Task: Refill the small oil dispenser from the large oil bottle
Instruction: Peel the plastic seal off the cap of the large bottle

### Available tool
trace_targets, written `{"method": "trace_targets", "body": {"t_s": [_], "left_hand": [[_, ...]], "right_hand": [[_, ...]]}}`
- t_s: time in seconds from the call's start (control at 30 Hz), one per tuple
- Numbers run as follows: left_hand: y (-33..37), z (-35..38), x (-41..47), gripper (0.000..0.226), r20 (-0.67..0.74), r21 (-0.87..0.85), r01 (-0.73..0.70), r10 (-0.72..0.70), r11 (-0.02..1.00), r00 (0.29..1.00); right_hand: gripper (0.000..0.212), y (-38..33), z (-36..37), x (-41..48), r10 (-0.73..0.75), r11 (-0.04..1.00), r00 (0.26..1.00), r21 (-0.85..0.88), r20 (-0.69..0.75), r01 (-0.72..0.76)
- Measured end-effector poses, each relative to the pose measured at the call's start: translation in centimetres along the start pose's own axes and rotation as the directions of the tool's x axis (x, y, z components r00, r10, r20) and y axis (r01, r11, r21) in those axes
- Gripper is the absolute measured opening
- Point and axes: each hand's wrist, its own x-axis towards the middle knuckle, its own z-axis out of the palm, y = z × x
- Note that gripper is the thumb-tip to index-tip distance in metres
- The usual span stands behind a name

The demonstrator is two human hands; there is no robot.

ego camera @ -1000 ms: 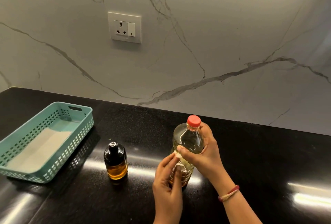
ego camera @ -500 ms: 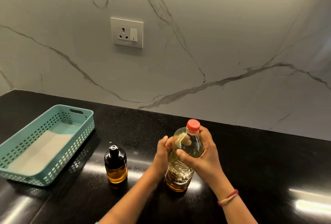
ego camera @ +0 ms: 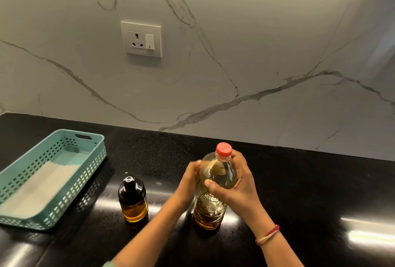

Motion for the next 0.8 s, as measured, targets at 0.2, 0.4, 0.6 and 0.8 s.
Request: {"method": "trace_targets", "body": {"t_s": [0.2,0.4,0.6,0.8], "left_hand": [[-3.9,2.8,-6.0,0.04,-0.349,0.069,-0.21,0.22,0.975,0.911],[-4.9,3.9,-7.5,0.031,-0.507,0.172,-0.202,0.263,0.964,0.821],[-4.0,2.6,-6.4,0.027,-0.509,0.187,-0.212,0.279,0.959,0.814],[-3.3,1.2,-5.5,0.026,-0.495,0.199,-0.228,0.298,0.953,0.816]], "right_hand": [[0.063,-0.4,0.0,-0.1,-0.037,0.999,0.999,0.004,-0.024,0.037],[0.065,-0.4,0.0,-0.2,-0.05,0.999,0.998,-0.011,-0.032,0.05],[0.066,-0.6,0.0,-0.1,-0.058,0.998,0.998,-0.011,-0.028,0.058],[0.063,-0.6,0.0,-0.1,-0.071,0.997,0.997,0.002,-0.001,0.071]]}}
